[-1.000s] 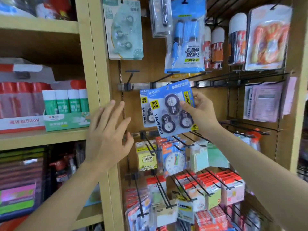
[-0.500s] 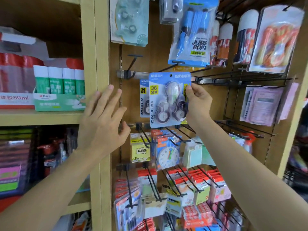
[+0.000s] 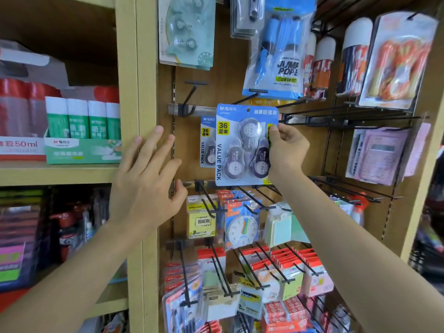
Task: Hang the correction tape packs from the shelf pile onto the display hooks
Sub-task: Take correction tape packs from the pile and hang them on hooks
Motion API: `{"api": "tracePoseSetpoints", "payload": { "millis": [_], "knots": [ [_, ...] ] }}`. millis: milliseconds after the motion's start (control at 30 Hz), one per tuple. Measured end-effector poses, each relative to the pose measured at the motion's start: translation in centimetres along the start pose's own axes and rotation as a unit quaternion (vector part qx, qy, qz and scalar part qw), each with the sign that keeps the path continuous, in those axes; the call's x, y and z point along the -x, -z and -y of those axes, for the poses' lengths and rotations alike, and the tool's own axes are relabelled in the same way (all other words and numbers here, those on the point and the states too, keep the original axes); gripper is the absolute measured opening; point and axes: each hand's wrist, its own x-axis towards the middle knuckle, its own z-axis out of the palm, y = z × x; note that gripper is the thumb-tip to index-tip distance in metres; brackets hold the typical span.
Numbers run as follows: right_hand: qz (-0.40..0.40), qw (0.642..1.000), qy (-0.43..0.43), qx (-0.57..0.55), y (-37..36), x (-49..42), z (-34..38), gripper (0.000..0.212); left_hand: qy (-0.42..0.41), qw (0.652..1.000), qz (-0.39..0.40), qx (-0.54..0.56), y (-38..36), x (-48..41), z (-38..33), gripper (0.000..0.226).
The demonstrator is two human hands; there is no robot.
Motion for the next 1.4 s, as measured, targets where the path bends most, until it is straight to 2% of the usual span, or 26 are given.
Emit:
{"api": "tracePoseSetpoints", "payload": {
  "millis": [67,200,367,433,500,567,633,667,733,800,1067,1233,1300,1400],
  "knots": [
    [-0.001,1.0,0.004,0.023,0.0,-0.4,0.1,0.008,0.001,1.0,0.001,0.001,0.0,0.0,0.0,0.034],
    [0.019,0.999,-0.012,0.043,0.4,-0.1,-0.2,0.021,0.003,1.0,0.002,0.003,0.1,0.1,-0.1,0.034],
    [0.039,0.994,-0.025,0.1,0.2,-0.1,-0.6,0.008,0.003,1.0,0.0,0.009,0.1,0.1,-0.2,0.033],
    [0.039,0.992,0.004,0.117,0.5,0.4,-1.2,0.017,0.002,1.0,-0.002,0.011,0.1,0.1,-0.2,0.033],
    [0.024,0.984,0.102,0.142,1.1,1.3,-1.9,0.027,0.002,1.0,-0.007,0.012,-0.1,0.2,-0.1,0.032],
    [0.054,0.944,0.252,0.205,1.4,2.6,-2.8,0.033,0.004,1.0,-0.008,0.015,-0.1,0.3,-0.1,0.032],
    [0.155,0.875,0.354,0.293,1.2,3.5,-3.5,0.045,0.006,1.0,-0.006,0.016,0.0,0.2,-0.1,0.031],
    [0.194,0.833,0.381,0.352,0.9,3.7,-3.9,0.054,0.005,1.0,-0.003,0.016,0.0,0.2,-0.2,0.031],
    [0.218,0.766,0.389,0.464,0.3,4.0,-4.3,0.068,0.004,1.0,0.003,0.015,0.0,0.2,-0.2,0.032],
    [0.22,0.734,0.371,0.524,-0.6,3.9,-4.7,0.074,0.003,1.0,0.006,0.012,0.0,0.2,-0.1,0.032],
    [0.279,0.687,0.306,0.597,-4.8,0.6,-6.5,0.073,0.001,1.0,0.003,0.012,-0.2,0.4,0.1,0.031],
    [0.304,0.639,0.305,0.638,-7.2,-0.9,-7.3,0.072,-0.002,1.0,0.009,0.012,-0.3,0.5,0.2,0.032],
    [0.317,0.637,0.308,0.632,-7.2,-1.5,-7.4,0.072,-0.003,1.0,0.01,0.012,-0.3,0.6,0.2,0.031],
    [0.35,0.658,0.288,0.601,-6.7,-1.6,-6.6,0.069,-0.005,1.0,0.012,0.009,-0.3,0.6,0.2,0.031]
  ]
}}
